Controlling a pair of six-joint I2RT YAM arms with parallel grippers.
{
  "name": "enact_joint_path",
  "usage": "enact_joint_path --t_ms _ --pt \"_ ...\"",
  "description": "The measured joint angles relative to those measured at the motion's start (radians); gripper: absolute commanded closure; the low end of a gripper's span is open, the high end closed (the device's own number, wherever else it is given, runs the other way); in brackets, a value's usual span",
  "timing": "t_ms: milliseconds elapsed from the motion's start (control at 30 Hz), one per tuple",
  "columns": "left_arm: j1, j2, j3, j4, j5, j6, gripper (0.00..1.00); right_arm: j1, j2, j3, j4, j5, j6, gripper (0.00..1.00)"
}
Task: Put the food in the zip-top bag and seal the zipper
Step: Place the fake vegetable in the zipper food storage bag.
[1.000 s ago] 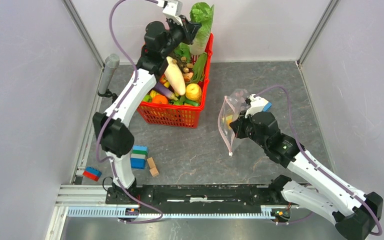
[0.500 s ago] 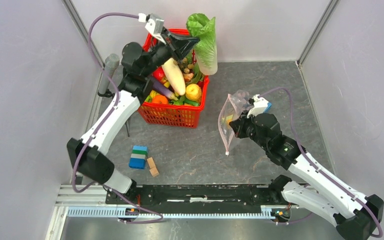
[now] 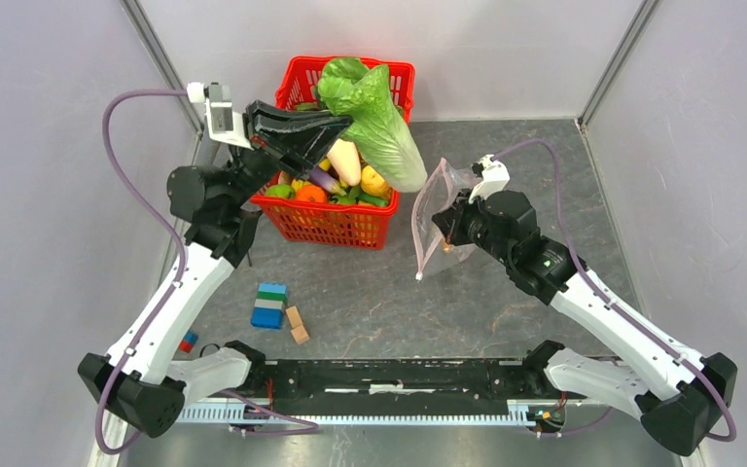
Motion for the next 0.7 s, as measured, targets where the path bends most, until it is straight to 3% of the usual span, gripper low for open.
enact_joint_path --t_ms 333,700 --pt "-0.009 0.013 -0.204 0.221 -0.004 -0.208 0.98 -0.011 0.011 0.01 0.027 -0.056 0.01 1.0" --pt "-0.035 0.027 -0.293 0.334 -0.034 -0.243 0.98 -0.019 -0.001 0.01 0.027 -0.072 0.018 1.0"
